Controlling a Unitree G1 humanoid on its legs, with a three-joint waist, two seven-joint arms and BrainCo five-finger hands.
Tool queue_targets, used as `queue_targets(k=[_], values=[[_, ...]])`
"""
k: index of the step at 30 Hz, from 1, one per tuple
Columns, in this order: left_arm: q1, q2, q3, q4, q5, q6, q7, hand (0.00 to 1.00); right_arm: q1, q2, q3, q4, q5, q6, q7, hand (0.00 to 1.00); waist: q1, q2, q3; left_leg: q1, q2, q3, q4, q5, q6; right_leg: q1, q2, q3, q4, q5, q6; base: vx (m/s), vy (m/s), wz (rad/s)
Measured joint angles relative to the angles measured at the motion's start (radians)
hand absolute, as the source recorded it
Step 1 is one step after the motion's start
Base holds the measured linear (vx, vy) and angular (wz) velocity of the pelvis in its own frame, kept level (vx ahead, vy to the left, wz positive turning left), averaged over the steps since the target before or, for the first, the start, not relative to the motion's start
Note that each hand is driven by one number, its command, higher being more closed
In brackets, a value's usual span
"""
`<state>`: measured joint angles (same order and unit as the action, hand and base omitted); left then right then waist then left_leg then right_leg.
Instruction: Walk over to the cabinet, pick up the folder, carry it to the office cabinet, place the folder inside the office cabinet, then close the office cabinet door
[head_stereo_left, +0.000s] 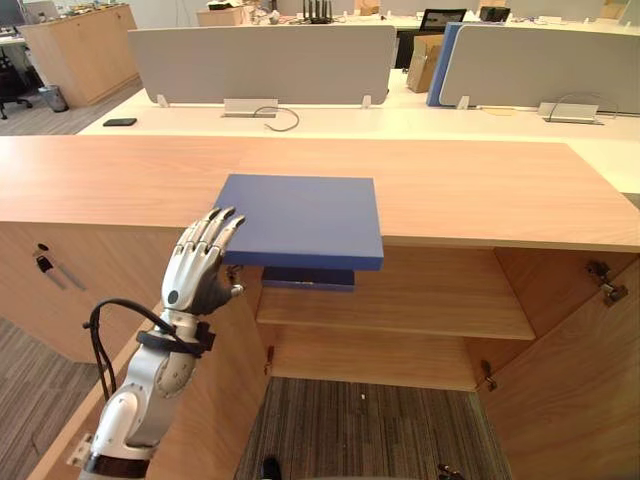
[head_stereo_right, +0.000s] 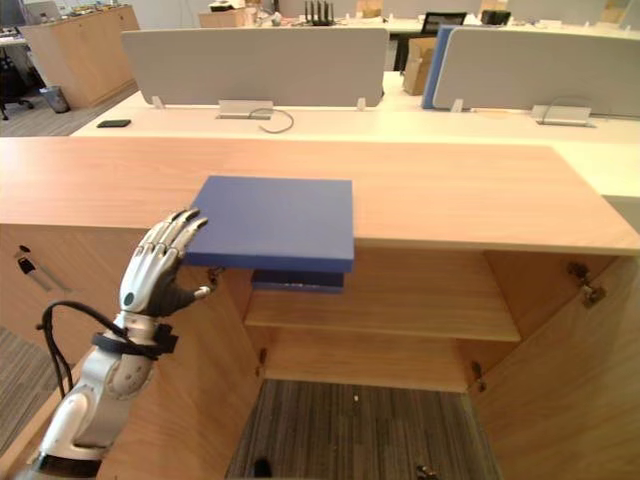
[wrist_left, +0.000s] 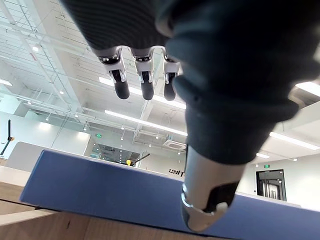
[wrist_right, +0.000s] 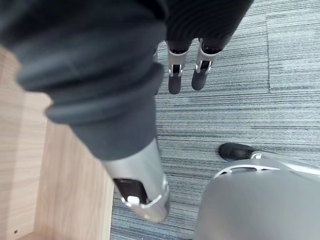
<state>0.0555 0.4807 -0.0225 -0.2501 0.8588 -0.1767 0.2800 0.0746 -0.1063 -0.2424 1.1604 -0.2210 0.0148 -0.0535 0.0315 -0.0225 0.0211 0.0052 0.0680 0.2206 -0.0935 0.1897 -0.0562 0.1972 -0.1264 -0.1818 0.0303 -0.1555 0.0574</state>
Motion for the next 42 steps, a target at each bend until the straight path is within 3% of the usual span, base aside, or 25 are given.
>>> queue_targets(k=[12, 26, 27, 42], values=[[-0.085, 0.036, -0.018, 0.222, 0.105, 0.066, 0.002, 0.00, 0.000, 0.000, 0.004, -0.027, -0.001, 0.001, 0.000, 0.00, -0.018, -0.007, -0.003, 0.021, -0.001, 0.014, 0.000, -0.020, -0.013, 0.021, -0.002, 0.016, -0.021, -0.001, -0.002, 0.03, -0.001, -0.04], [-0.205, 0.053, -0.049, 0.323, 0.153, 0.112, 0.016, 0.00, 0.000, 0.001, 0.006, -0.027, -0.002, 0.001, 0.000, 0.00, -0.039, -0.010, -0.004, 0.032, -0.001, 0.021, 0.000, -0.031, -0.021, 0.030, -0.003, 0.021, -0.024, -0.005, -0.008, 0.00, 0.002, -0.01], [-0.211, 0.053, -0.058, 0.328, 0.154, 0.113, 0.021, 1.00, 0.001, 0.001, 0.006, -0.026, -0.002, 0.001, 0.000, 0.00, -0.040, -0.011, -0.005, 0.033, -0.001, 0.021, 0.000, -0.031, -0.022, 0.030, -0.003, 0.021, -0.024, -0.005, -0.008, 0.00, 0.000, 0.00], [-0.358, 0.049, -0.103, 0.509, 0.174, 0.129, 0.097, 1.00, 0.000, 0.001, 0.009, -0.017, -0.002, 0.001, -0.017, 0.00, -0.055, -0.029, -0.028, 0.047, -0.004, 0.036, 0.000, -0.039, -0.018, 0.034, -0.009, 0.031, -0.026, -0.005, -0.010, 0.00, 0.010, -0.02]])
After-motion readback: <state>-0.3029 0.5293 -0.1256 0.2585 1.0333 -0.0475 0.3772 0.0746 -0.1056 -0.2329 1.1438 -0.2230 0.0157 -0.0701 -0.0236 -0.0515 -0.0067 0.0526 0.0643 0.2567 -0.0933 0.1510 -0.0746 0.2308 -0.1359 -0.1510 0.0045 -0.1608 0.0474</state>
